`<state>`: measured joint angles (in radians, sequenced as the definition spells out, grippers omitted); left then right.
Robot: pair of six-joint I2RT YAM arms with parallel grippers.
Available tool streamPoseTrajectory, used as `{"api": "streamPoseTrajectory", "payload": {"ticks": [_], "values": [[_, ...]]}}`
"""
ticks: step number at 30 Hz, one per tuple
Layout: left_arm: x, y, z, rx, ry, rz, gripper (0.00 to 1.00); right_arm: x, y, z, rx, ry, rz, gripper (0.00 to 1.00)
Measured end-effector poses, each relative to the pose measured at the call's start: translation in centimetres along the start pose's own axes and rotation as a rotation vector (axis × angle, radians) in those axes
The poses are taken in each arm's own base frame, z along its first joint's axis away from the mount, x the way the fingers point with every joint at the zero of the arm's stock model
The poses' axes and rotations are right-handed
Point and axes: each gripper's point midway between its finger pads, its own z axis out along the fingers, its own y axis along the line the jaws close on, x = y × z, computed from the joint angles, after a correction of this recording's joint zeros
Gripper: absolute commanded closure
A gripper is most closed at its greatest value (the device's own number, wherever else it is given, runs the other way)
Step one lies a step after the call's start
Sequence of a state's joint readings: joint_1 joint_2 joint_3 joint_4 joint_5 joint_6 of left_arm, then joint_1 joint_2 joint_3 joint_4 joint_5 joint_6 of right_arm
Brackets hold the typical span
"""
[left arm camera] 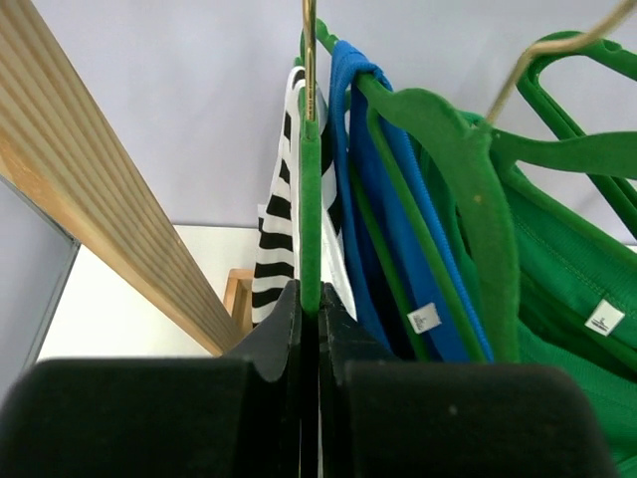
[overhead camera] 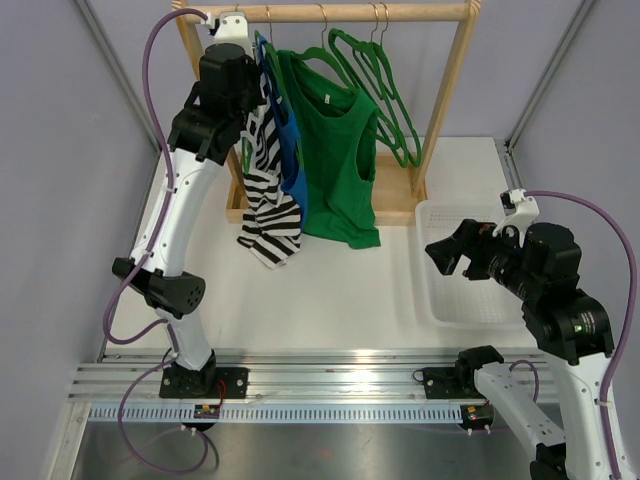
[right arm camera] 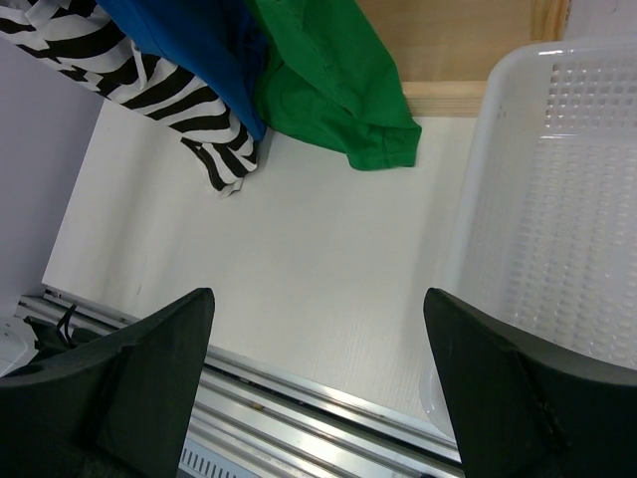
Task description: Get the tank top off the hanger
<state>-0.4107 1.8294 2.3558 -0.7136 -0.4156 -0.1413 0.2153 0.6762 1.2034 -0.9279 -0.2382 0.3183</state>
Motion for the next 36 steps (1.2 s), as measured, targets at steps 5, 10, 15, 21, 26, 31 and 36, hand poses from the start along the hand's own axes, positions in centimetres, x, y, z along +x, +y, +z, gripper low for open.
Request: {"api": "streamPoseTrajectory", "payload": {"ticks": [5, 10, 15, 21, 26, 31, 36], "values": [[-0.6, -0.2, -0.5, 0.001, -0.014, 0.015, 1.00, 0.3, 0.1, 0.1, -0.009, 0.011, 0.002, 0.07], [-2.1, 0.4, -2.0, 0.002, -0.047, 0.013, 1.00, 0.4, 0.1, 0.2, -0.011, 0.017, 0.003, 0.07], [-4.7, 1.5, -5.0, 0.007, -0.105, -0.015, 1.00, 0.5, 0.0, 0.4, -0.009, 0.022, 0.004, 0.07], [-4.7, 3.5, -9.8, 0.012, -0.112, -0.043, 1.00, 0.5, 0.0, 0.4, -0.011, 0.022, 0.002, 0.05], [-2.5, 4.7, -13.2, 0.036, -0.061, -0.073, 1.00, 0.2, 0.6, 0.8, -0.044, 0.021, -0.004, 0.04], [1.7, 5.2, -17.1, 0.111, 0.016, -0.105, 1.00, -0.6, 3.0, 1.4, -0.178, 0.020, 0.001, 0.01], [9.3, 4.8, -22.6, 0.283, 0.115, -0.171, 1.00, -0.5, 6.7, 2.9, -0.429, 0.041, 0.072, 0.01]]}}
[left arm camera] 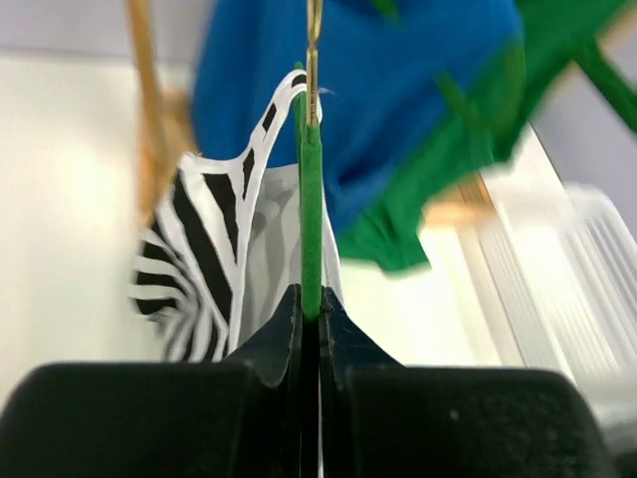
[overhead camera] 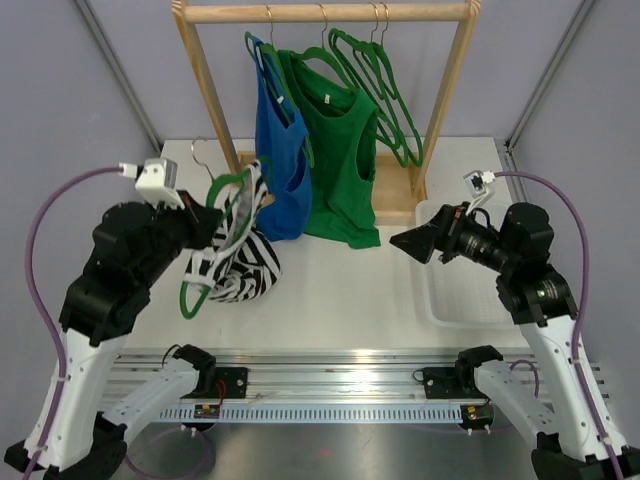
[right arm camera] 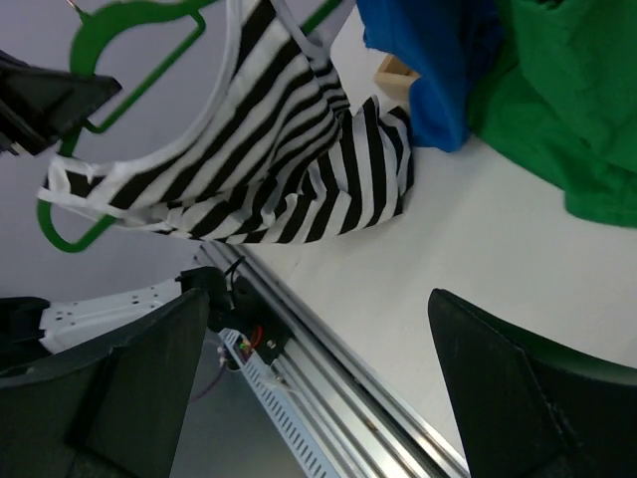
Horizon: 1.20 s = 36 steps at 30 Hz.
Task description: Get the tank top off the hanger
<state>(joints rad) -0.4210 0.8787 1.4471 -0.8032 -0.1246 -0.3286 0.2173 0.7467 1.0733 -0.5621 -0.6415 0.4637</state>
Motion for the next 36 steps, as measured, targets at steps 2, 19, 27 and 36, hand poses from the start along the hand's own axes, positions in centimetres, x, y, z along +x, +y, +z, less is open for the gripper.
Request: {"api": "streamPoseTrajectory", "payload": {"ticks": [2, 19, 27, 36], "values": [[3.4, -0.2, -1.5, 0.061, 0.055, -0.028, 1.00, 0.7, 0.0, 1.6, -0.069, 0.023, 0.051, 0.01], [25.7, -2.5, -1.7, 0.353, 0.587, -0.334, 1.00, 12.6, -2.4, 14.4, 0.007, 0.253, 0.096, 0.10], [24.3, -3.6, -1.3, 0.392, 0.530, -0.403, 1.00, 18.4, -5.7, 17.8, 0.165, 0.348, 0.071, 0.12], [23.8, -3.7, -1.0, 0.387, 0.514, -0.434, 1.00, 19.1, -6.2, 18.4, 0.190, 0.350, 0.058, 0.53]]}}
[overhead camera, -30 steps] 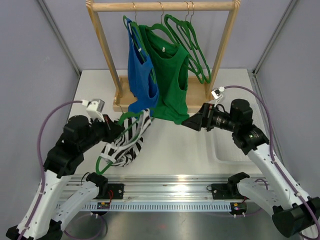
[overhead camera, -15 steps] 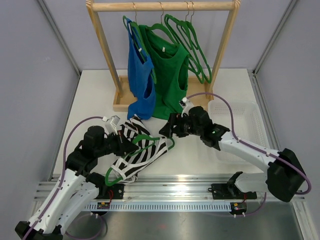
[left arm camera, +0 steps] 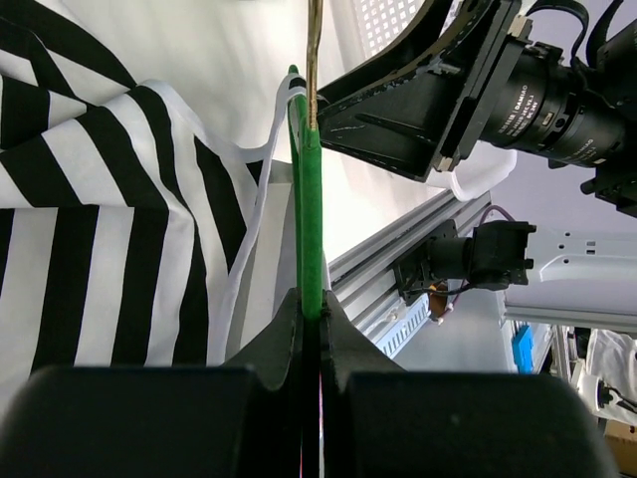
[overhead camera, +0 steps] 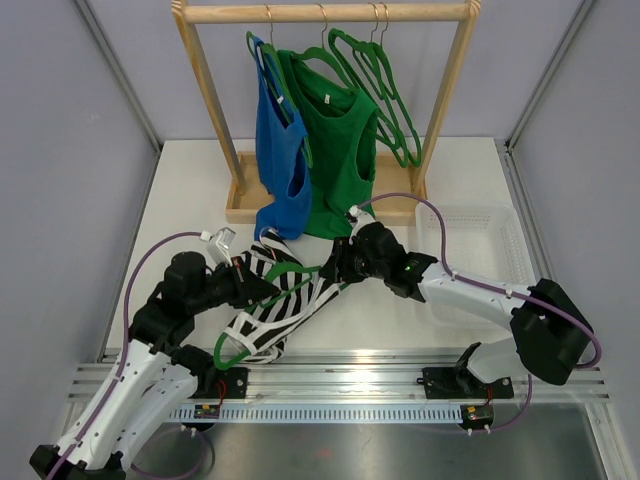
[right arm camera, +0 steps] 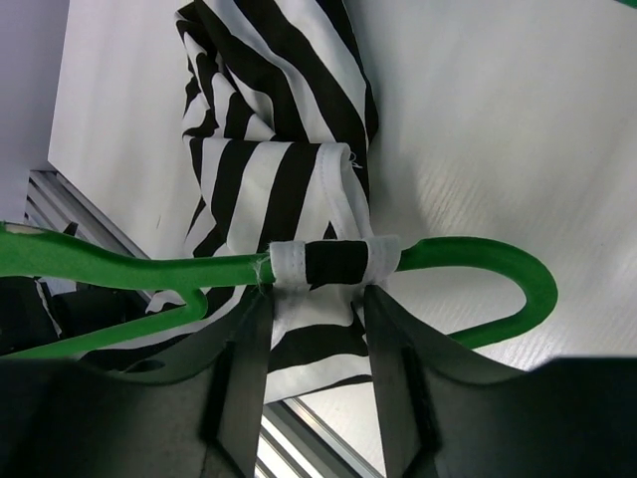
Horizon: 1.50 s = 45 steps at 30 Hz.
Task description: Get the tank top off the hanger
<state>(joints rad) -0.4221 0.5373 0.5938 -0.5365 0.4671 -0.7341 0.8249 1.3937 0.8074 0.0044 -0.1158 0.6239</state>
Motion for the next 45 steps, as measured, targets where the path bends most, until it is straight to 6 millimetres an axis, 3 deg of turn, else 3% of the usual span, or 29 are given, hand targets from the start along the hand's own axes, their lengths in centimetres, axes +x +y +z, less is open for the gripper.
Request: {"api": "streamPoseTrajectory", "payload": {"ticks": [3, 8, 11, 16, 19, 23, 29, 38, 41, 45], "values": [[-0.1, -0.1, 0.0, 0.005, -0.006, 0.003, 1.00, -0.1, 0.0, 0.1, 0.000, -0.004, 0.000, 0.57], [-0.2, 0.0, 0.0, 0.001, -0.007, 0.004, 1.00, -0.2, -0.6, 0.2, 0.026, -0.015, -0.019, 0.92], [-0.2, 0.1, 0.1, -0.003, -0.005, 0.014, 1.00, -0.3, -1.4, 0.1, 0.067, -0.027, -0.033, 1.00], [0.3, 0.7, 0.3, -0.026, 0.041, 0.064, 1.00, -0.4, -4.5, -0.7, 0.237, -0.031, -0.066, 1.00], [0.6, 0.5, 0.0, -0.017, 0.069, 0.106, 1.00, -1.5, -6.2, -1.3, 0.332, -0.037, -0.070, 1.00], [0.6, -0.5, -0.8, 0.023, 0.076, 0.170, 1.00, -3.0, -8.7, -1.4, 0.414, -0.045, -0.030, 1.00], [0.5, -2.5, -2.7, 0.093, 0.050, 0.262, 1.00, -2.1, -10.3, -0.8, 0.429, 0.022, 0.013, 1.00], [-0.4, -3.9, -4.6, 0.106, -0.018, 0.320, 1.00, -1.3, -8.3, -1.2, 0.266, 0.064, 0.052, 1.00], [-1.9, -5.7, -5.9, 0.161, -0.143, 0.354, 1.00, -1.0, -6.2, -2.6, 0.134, 0.045, 0.060, 1.00], [-4.9, -9.6, -8.3, 0.286, -0.359, 0.426, 1.00, -1.5, -2.4, -5.1, -0.053, 0.004, 0.066, 1.00]]}}
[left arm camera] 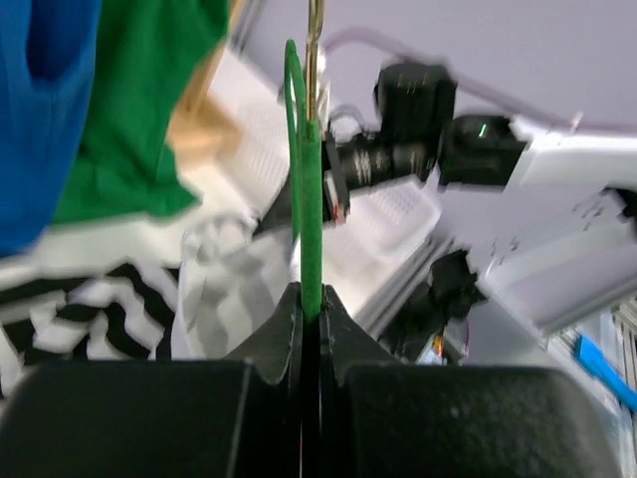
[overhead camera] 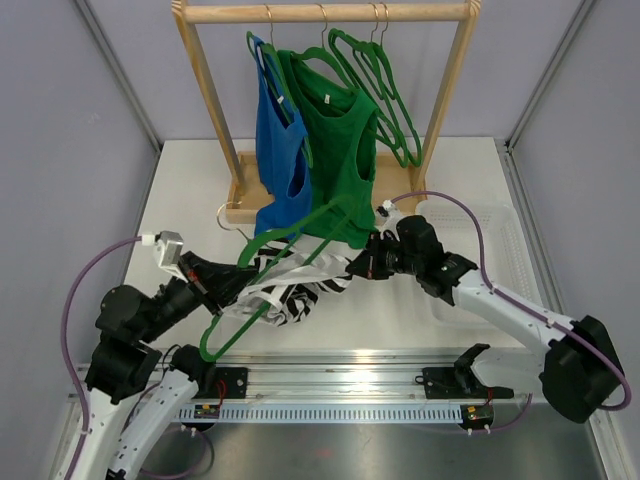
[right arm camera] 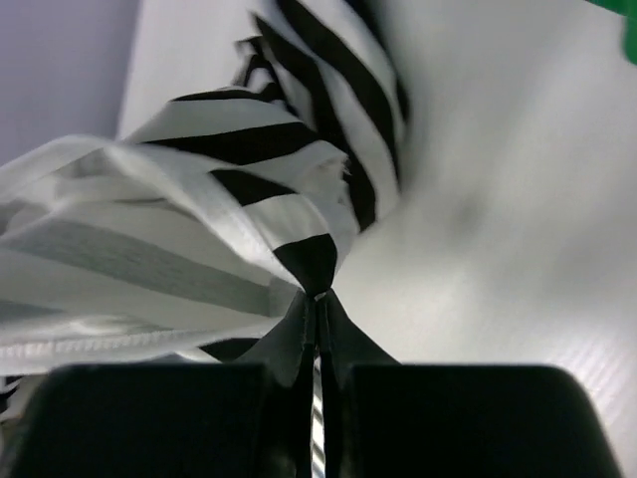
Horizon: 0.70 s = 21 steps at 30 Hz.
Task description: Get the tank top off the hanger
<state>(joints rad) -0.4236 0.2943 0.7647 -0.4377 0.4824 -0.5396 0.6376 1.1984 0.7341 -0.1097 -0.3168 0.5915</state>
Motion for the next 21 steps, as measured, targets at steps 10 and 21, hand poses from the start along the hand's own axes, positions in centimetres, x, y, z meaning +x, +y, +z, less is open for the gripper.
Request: {"api": "streamPoseTrajectory", "payload": {"ticks": [10, 21], "values": [[-8.4, -3.3, 2.2, 0.161, -0.311, 0.106, 1.00, 0.6, 6.9, -4.0, -0.270, 0.015, -0.066, 1.00], [-18.4, -4.2, 0.6, 0.050, -0.678, 0.253, 1.00, 4.9, -1.3, -3.2, 0.139, 0.133, -0.053, 1.00]]}}
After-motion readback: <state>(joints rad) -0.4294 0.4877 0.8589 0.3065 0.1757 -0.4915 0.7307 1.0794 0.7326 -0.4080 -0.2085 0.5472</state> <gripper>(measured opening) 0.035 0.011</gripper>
